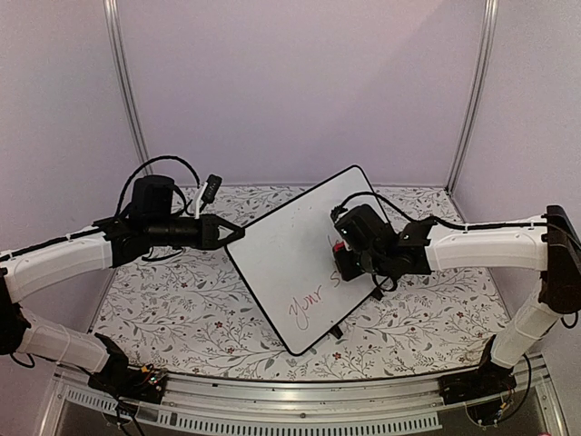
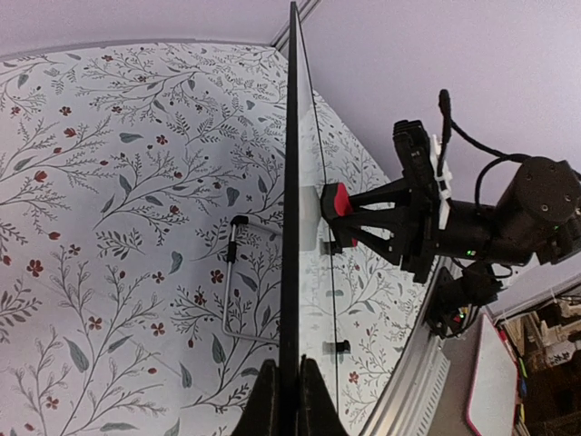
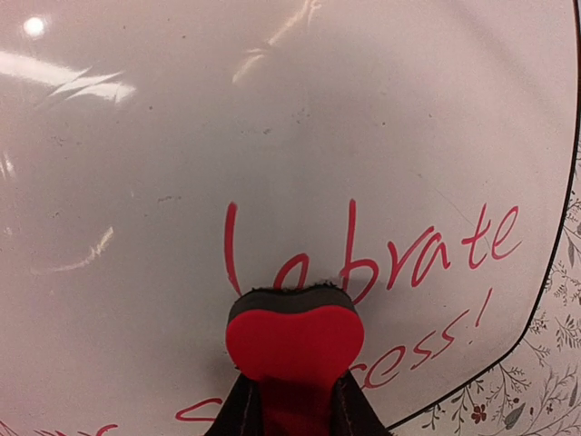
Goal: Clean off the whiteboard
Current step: Erase the whiteboard on the whiteboard stand.
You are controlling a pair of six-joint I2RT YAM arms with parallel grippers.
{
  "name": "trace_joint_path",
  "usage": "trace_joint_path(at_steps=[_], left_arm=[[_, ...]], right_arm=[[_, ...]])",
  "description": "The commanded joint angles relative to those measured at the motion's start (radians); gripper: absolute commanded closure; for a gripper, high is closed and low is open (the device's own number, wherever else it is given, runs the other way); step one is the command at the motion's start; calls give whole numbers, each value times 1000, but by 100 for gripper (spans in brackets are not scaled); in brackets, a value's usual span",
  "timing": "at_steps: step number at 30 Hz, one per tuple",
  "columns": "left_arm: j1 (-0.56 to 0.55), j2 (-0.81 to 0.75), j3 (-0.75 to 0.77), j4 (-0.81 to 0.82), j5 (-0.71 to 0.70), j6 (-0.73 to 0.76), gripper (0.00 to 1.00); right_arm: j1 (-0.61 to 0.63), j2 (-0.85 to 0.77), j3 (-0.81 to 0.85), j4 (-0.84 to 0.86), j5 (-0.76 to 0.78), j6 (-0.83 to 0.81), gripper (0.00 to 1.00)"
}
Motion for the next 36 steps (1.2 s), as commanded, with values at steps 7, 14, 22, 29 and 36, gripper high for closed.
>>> trace_joint_path(at_steps=[7,14,22,29,36], left_arm=[[-20,13,-11,0,42,79,100],[-21,14,-10,0,42,79,100],[-20,16,-10,0,40,79,100],[-20,19,-8,0,43,79,100],[-20,22,-8,1,44,79,100]], right_arm=[[-27,42,69,25,-33,-41,79],[-44,59,130,31,-60,-64,79],[-62,81,158,32,-91,-74,79],[-62,62,89,39,-130,-64,79],[-63,1,-18,52,-116,-27,79]])
